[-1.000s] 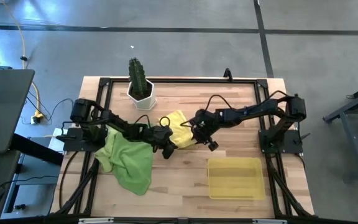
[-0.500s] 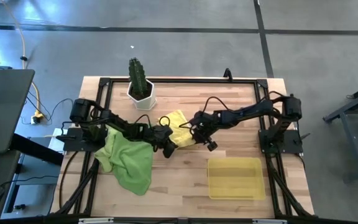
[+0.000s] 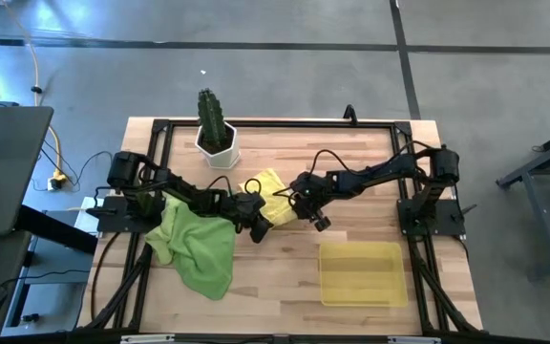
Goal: Roll microfiber towels into tight, uniform cylinder then place into a basket
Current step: Roll the yellow towel
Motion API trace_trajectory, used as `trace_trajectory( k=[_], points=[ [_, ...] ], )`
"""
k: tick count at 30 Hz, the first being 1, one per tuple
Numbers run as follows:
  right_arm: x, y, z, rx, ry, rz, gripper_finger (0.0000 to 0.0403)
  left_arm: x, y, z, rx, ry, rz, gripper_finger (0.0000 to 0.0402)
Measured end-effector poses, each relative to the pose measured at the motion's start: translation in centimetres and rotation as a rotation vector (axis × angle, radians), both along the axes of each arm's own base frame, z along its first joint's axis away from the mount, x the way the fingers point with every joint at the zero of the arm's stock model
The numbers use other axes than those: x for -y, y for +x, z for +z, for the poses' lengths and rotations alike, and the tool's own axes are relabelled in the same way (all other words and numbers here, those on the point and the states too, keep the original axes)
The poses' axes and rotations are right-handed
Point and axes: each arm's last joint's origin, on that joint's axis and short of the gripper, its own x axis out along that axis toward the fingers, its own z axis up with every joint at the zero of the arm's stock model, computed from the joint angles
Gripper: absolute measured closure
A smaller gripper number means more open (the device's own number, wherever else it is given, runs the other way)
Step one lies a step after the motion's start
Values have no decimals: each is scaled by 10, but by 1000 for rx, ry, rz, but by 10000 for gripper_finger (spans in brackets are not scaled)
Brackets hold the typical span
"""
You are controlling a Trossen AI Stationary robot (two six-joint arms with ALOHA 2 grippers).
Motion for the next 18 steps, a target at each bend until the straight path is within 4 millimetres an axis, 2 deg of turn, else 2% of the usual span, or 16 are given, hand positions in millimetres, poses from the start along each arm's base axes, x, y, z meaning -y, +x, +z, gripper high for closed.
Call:
trace_trajectory(
  k=[4, 11, 14, 18],
  points=[
    [0, -1, -1, -16, 19, -19, 208, 0, 0, 1, 4, -2, -1, 401],
    [2, 2, -11, -39, 40, -66, 208, 1, -1, 8, 23, -12, -10, 401],
    [2, 3, -16, -54, 39, -75, 225, 1, -1, 9, 25, -16, -16, 401],
    [2, 3, -19, -68, 62, -120, 270, 1, -1, 9, 24, -18, -29, 397]
  ],
)
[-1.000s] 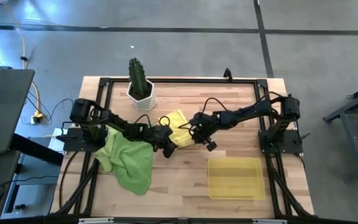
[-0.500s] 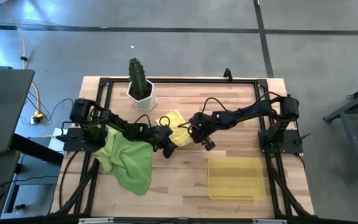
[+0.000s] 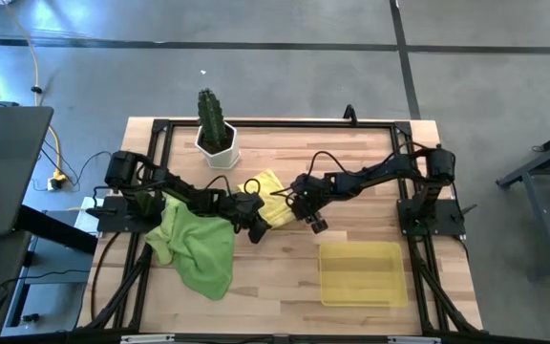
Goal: Roll microfiber towels into tight, uniform cylinder then place into a basket
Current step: Roll the yellow towel
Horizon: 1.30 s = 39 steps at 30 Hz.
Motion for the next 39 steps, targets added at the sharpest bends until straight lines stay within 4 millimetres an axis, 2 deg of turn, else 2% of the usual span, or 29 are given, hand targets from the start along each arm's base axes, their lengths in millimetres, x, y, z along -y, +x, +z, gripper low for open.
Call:
trace_trajectory(
  k=[3, 8, 13, 18, 21, 25, 29, 32, 36, 39],
  points=[
    [0, 0, 0, -4, 7, -39, 316, 0, 0, 0, 1, -3, -11, 373],
    [1, 0, -1, -12, 13, -78, 391, 2, 0, 0, 1, 2, -73, 310],
    [2, -1, -2, -29, 60, -134, 393, 4, -7, 4, -49, 64, -179, 266],
    [10, -5, -3, -70, 220, -191, 399, 6, -19, 28, -75, 171, -219, 261],
    [20, -7, -2, -95, 360, -253, 400, 12, -21, 44, -39, 312, -204, 265],
    [33, -7, 2, -145, 555, -356, 401, 25, -20, 59, 20, 590, -223, 265],
    [40, -5, 7, -184, 663, -473, 402, 34, -16, 57, 16, 798, -239, 262],
    [43, -3, 9, -209, 727, -543, 402, 37, -10, 47, 10, 924, -279, 261],
    [44, -4, 10, -231, 791, -578, 402, 37, 1, 30, -4, 1024, -327, 261],
    [44, -4, 11, -233, 789, -594, 402, 34, 7, 18, -83, 1078, -309, 261]
  ],
)
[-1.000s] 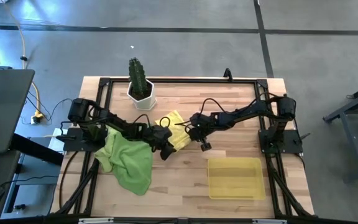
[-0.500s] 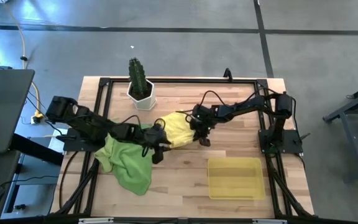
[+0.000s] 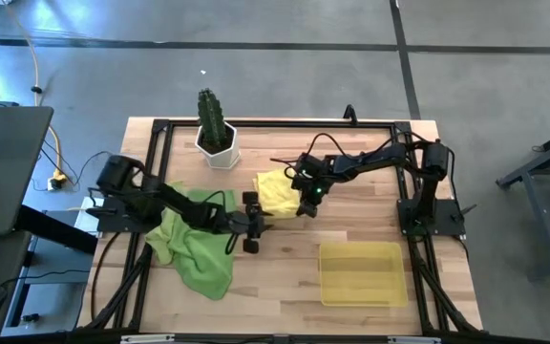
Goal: Roll microfiber towels into tight, uniform cylinder then place into a basket
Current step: Roll the yellow towel
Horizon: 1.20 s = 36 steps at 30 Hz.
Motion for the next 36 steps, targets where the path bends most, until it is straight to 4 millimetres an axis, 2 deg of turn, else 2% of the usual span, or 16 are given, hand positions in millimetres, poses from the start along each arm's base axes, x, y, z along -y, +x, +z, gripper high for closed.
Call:
trace_trajectory(
  k=[6, 11, 17, 20, 24, 26, 29, 32, 36],
  points=[
    [0, 0, 0, -3, -24, -9, 402, -5, 10, -16, -55, 38, 101, 261],
    [0, 1, 1, -1, -43, -12, 402, -6, 9, -21, -141, -111, 142, 263],
    [1, 1, 1, 25, -82, 26, 401, -6, 8, -22, -109, -266, 210, 290],
    [0, 2, 1, 65, -128, 87, 379, -9, 8, -23, -92, -329, 253, 322],
    [1, 1, 3, 105, -185, 153, 318, -11, 8, -23, -87, -379, 269, 375],
    [3, -1, 8, 134, -220, 190, 288, -14, 8, -24, -90, -412, 271, 390],
    [6, -7, 22, 196, -308, 273, 261, -17, 8, -24, -97, -460, 253, 390],
    [3, -14, 41, 270, -441, 388, 254, -21, 10, -23, -102, -533, 183, 391],
    [-13, -16, 58, 356, -595, 532, 259, -32, 6, -26, -17, -684, 95, 392]
  ],
)
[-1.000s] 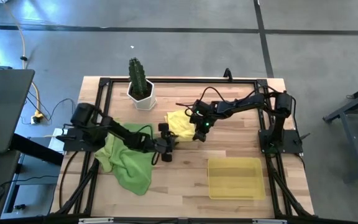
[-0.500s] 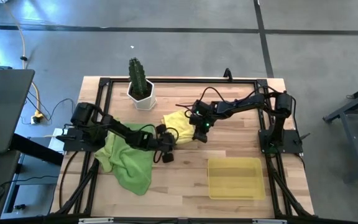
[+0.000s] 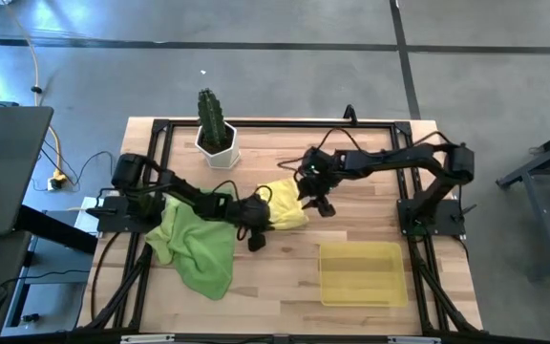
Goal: Roll microfiber towels into tight, uniform cylinder then place into a basket
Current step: Roll the yellow towel
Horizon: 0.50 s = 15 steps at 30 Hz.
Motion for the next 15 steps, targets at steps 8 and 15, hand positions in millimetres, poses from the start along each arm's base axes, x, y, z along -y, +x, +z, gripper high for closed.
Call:
trace_trajectory(
  k=[8, 15],
  points=[
    [-22, 6, 2, 58, -57, 121, 281, -17, -23, -10, 97, -203, 223, 394],
    [-23, 19, -12, 68, -183, 54, 299, -16, -18, -7, 113, -280, 303, 393]
  ],
)
